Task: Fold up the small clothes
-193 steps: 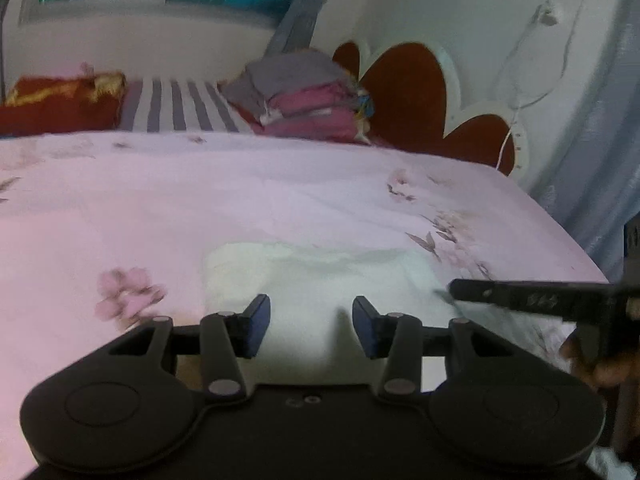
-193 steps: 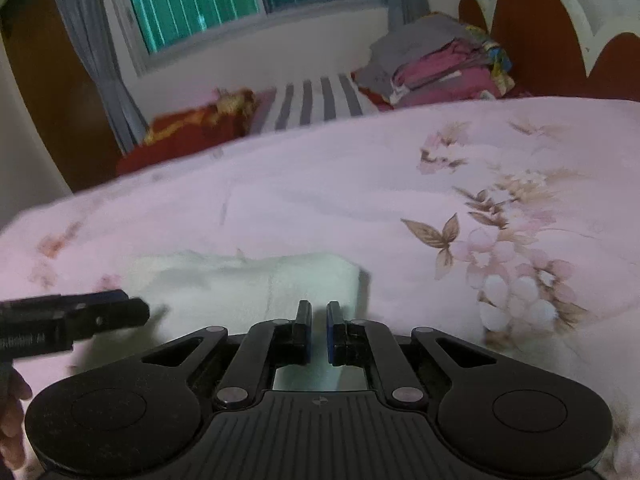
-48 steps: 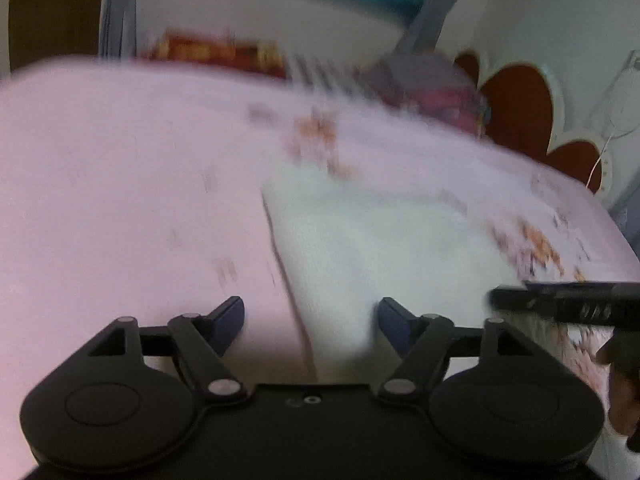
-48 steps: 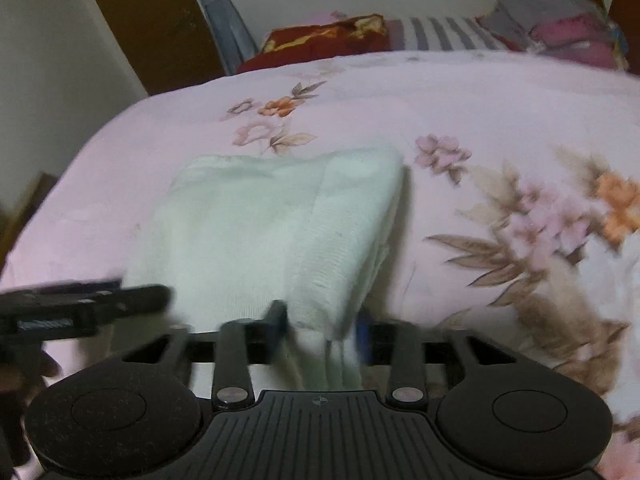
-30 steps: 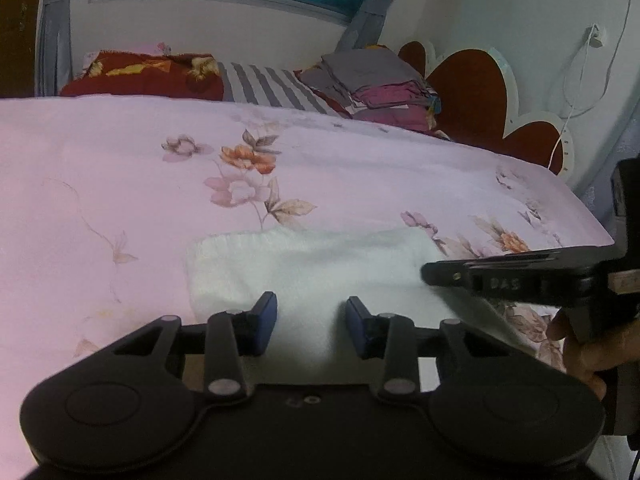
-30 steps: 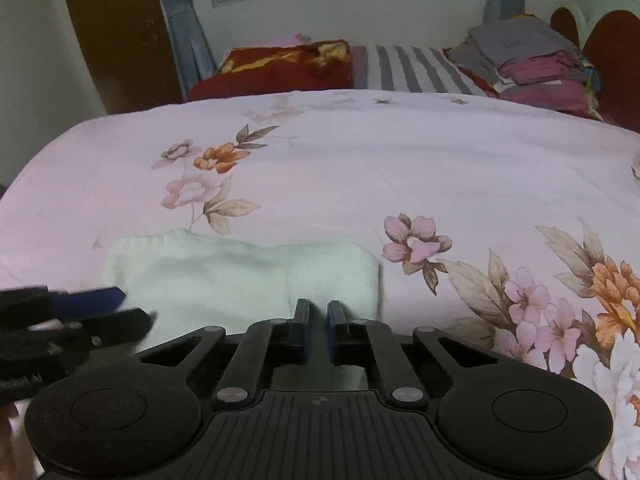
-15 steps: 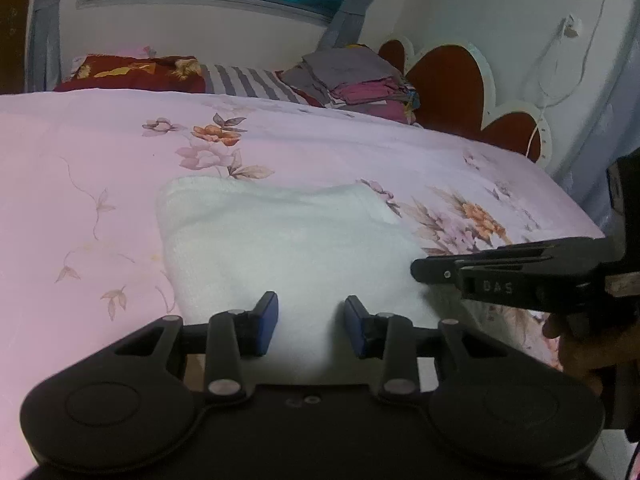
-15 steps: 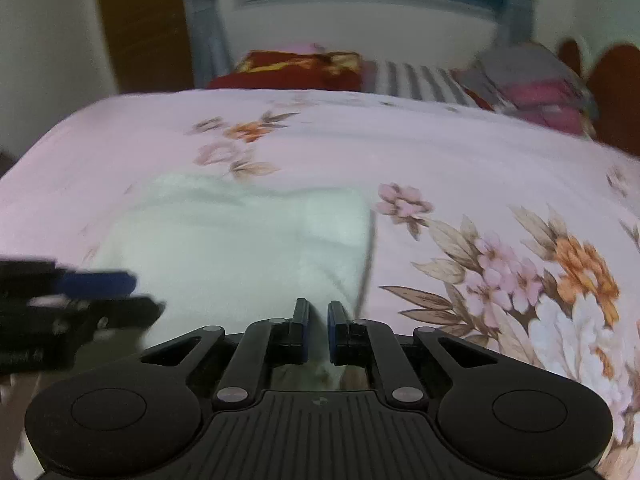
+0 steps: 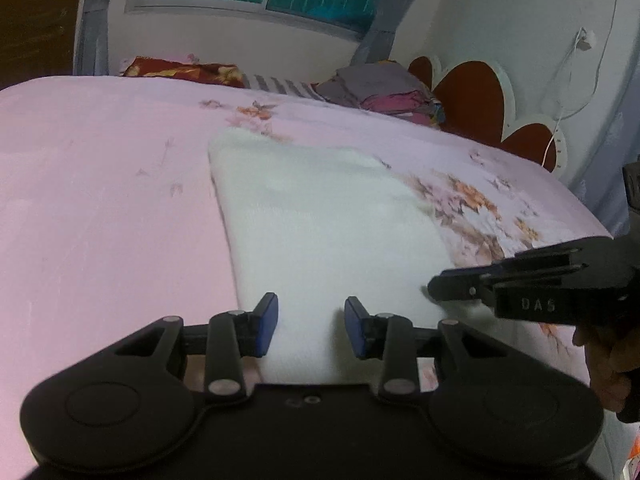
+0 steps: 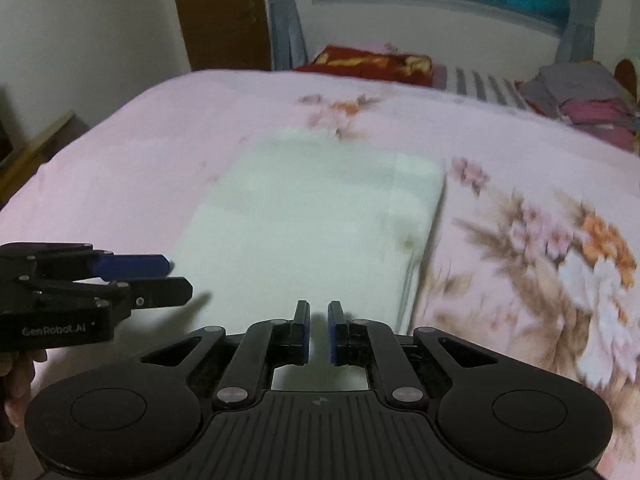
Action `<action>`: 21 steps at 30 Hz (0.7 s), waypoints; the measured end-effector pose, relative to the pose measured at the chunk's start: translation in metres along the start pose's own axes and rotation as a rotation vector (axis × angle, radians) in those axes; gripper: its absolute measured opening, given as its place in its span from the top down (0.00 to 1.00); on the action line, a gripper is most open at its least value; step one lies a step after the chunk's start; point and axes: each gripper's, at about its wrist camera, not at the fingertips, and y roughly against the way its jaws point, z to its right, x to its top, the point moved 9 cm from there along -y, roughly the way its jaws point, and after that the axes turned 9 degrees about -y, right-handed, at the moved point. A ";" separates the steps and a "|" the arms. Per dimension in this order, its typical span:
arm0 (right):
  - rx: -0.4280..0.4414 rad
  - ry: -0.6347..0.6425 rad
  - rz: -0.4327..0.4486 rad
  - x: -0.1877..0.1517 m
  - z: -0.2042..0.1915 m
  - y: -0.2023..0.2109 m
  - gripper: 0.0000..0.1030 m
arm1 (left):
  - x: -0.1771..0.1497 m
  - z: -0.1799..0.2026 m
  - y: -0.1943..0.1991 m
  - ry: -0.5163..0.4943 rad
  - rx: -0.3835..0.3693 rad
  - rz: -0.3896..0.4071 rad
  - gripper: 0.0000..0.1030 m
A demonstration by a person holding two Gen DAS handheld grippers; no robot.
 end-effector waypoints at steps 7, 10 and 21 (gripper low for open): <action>-0.090 0.013 -0.013 -0.039 0.020 0.003 0.94 | -0.021 0.017 0.006 -0.044 0.098 -0.027 0.66; -0.112 0.018 -0.002 -0.045 0.025 0.005 0.94 | -0.025 0.019 0.007 -0.041 0.127 -0.033 0.66; -0.113 -0.015 -0.021 -0.043 0.029 0.003 0.94 | -0.025 0.023 0.004 -0.045 0.151 -0.055 0.66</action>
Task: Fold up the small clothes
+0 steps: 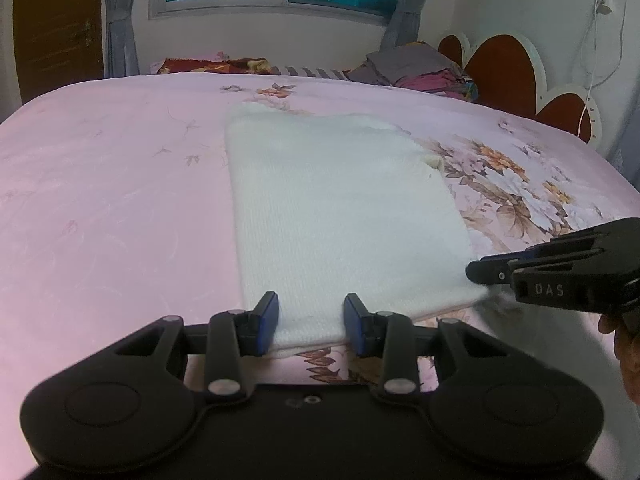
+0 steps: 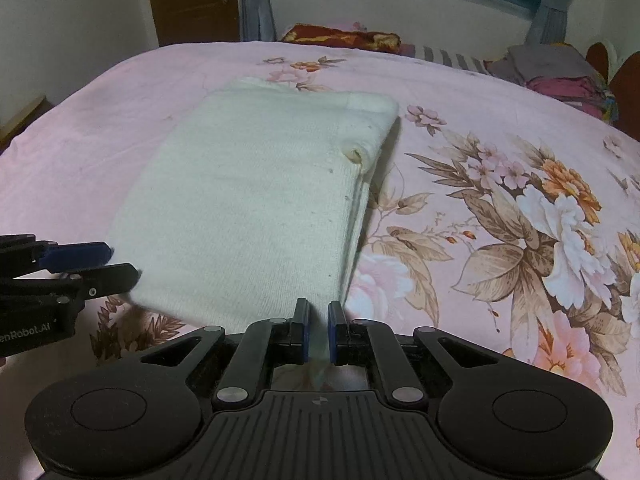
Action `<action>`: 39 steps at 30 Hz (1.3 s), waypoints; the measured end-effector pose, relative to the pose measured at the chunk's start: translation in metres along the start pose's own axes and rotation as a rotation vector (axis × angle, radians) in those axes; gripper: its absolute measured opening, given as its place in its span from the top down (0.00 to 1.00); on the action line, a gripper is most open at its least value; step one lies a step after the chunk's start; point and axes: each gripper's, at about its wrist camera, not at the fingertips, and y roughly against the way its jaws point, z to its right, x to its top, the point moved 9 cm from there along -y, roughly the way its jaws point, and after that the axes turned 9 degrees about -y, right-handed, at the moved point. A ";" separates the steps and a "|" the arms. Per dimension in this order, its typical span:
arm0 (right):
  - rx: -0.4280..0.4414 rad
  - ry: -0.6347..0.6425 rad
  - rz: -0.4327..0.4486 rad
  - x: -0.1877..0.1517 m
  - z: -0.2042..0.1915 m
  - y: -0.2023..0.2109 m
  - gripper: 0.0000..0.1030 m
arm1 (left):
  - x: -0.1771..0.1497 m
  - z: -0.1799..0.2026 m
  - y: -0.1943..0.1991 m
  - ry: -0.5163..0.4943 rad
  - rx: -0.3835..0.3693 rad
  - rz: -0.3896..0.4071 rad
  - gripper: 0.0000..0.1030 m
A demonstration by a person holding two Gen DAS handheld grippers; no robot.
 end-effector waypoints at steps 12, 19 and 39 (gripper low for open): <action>0.062 -0.119 0.128 0.000 0.012 0.073 0.93 | 0.006 0.007 0.086 0.055 0.071 0.127 0.41; 0.043 -0.165 0.212 -0.013 0.017 0.143 0.04 | 0.007 0.028 0.151 0.076 0.141 0.194 0.00; -0.033 -0.183 0.342 -0.092 0.003 0.277 0.00 | -0.020 0.102 0.265 -0.005 0.119 0.275 0.00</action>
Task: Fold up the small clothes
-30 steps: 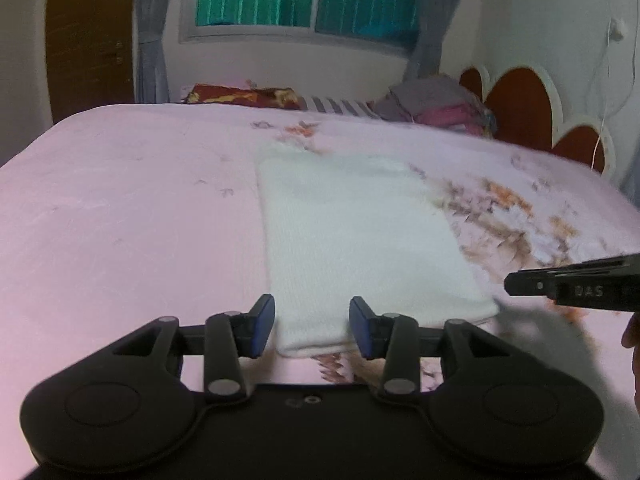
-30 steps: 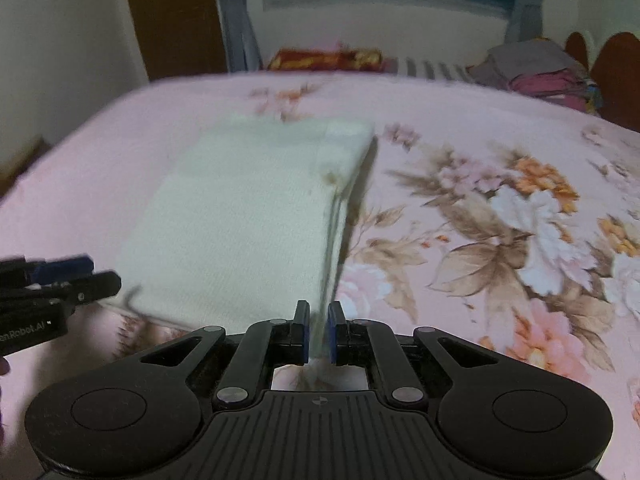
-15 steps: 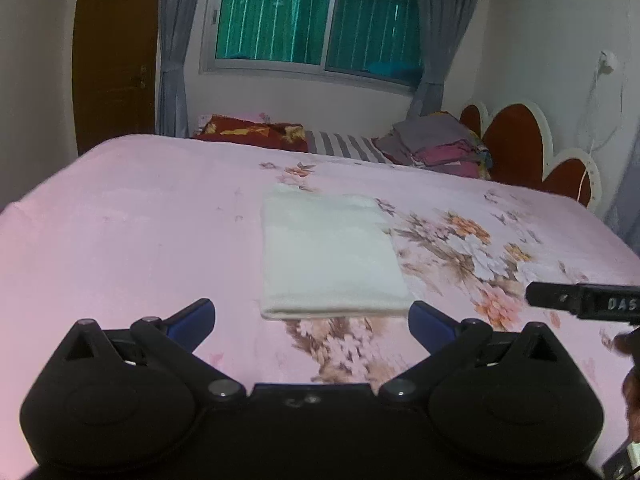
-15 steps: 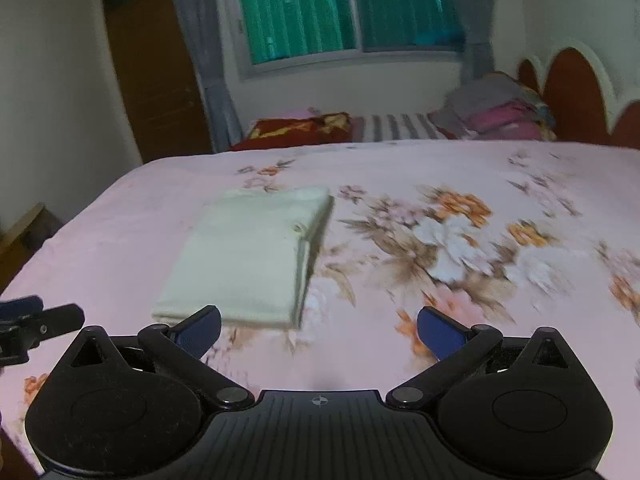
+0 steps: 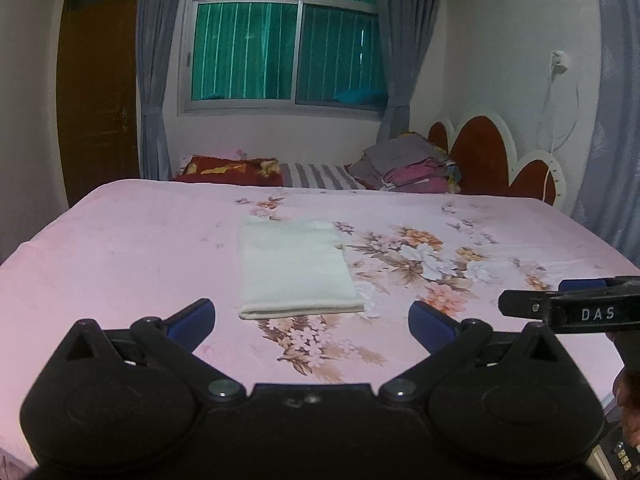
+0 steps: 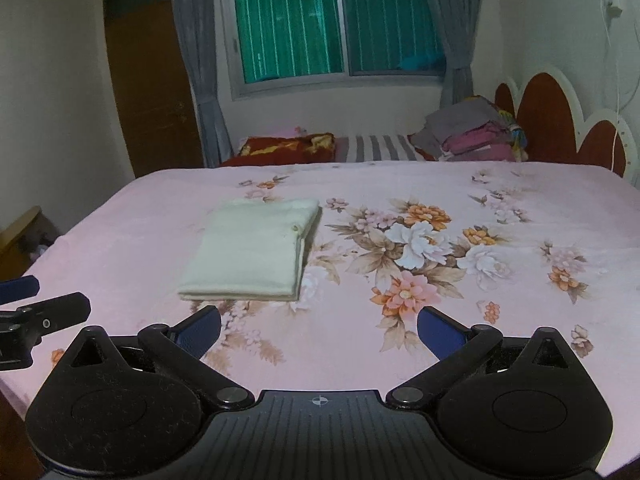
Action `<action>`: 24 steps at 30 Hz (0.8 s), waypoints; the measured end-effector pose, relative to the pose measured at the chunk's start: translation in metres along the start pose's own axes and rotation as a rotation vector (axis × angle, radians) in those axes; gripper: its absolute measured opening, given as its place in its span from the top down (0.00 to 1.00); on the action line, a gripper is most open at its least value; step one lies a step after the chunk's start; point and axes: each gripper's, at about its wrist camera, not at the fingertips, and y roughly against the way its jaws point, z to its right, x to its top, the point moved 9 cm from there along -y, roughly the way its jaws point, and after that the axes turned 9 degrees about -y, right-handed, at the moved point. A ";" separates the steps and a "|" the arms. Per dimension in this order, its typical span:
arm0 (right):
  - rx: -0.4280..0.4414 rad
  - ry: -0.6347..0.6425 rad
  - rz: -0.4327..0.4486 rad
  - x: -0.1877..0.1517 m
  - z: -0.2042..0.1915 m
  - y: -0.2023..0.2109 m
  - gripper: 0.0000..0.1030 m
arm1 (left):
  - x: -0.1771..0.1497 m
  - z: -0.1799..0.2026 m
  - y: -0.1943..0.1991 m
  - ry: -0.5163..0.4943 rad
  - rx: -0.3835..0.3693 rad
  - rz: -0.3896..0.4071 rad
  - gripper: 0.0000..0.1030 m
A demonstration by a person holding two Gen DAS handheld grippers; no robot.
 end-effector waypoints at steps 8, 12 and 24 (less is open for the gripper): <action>0.021 0.015 0.010 -0.020 -0.014 0.039 0.00 | -0.020 0.006 0.027 0.014 -0.008 -0.003 0.00; 0.025 0.025 0.003 -0.027 -0.020 0.044 0.00 | -0.019 0.002 0.034 0.017 0.001 0.015 0.00; 0.044 0.043 0.021 -0.016 -0.031 0.047 0.00 | -0.015 -0.008 0.034 0.035 0.017 0.034 0.00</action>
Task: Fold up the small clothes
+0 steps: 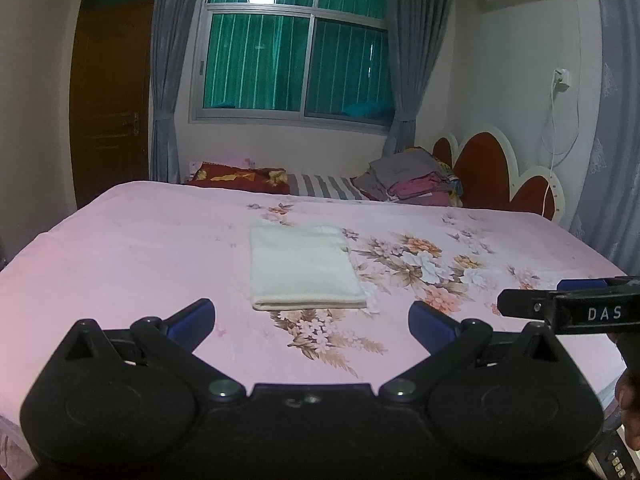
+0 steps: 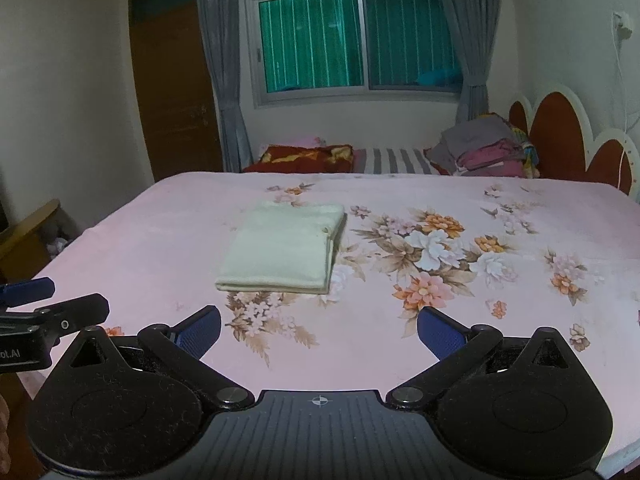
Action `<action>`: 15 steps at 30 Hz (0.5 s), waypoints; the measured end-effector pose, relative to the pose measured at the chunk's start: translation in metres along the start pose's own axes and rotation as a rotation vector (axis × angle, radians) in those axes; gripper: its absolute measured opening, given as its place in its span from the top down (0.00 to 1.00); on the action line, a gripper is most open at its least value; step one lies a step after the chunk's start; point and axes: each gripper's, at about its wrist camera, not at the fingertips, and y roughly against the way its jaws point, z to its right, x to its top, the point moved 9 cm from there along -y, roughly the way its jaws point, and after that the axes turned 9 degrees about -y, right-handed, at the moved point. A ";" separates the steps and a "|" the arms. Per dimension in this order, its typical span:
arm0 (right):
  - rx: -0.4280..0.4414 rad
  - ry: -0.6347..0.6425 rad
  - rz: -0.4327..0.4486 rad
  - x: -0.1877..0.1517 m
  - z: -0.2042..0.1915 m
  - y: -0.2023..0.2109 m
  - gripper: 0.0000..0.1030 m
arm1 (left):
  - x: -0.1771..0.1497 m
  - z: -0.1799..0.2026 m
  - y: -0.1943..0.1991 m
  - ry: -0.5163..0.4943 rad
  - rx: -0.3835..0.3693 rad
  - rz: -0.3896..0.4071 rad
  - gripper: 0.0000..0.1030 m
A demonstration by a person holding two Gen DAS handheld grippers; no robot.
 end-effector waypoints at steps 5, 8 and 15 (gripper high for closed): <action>0.004 -0.005 0.002 0.003 0.001 -0.002 0.00 | 0.003 -0.001 -0.002 -0.008 0.001 -0.001 0.00; 0.000 -0.007 0.000 0.002 0.004 -0.003 0.00 | 0.003 -0.001 -0.002 -0.009 0.000 -0.001 0.00; -0.003 -0.026 0.005 0.004 0.009 0.000 0.00 | 0.003 -0.001 -0.007 -0.018 -0.004 -0.006 0.00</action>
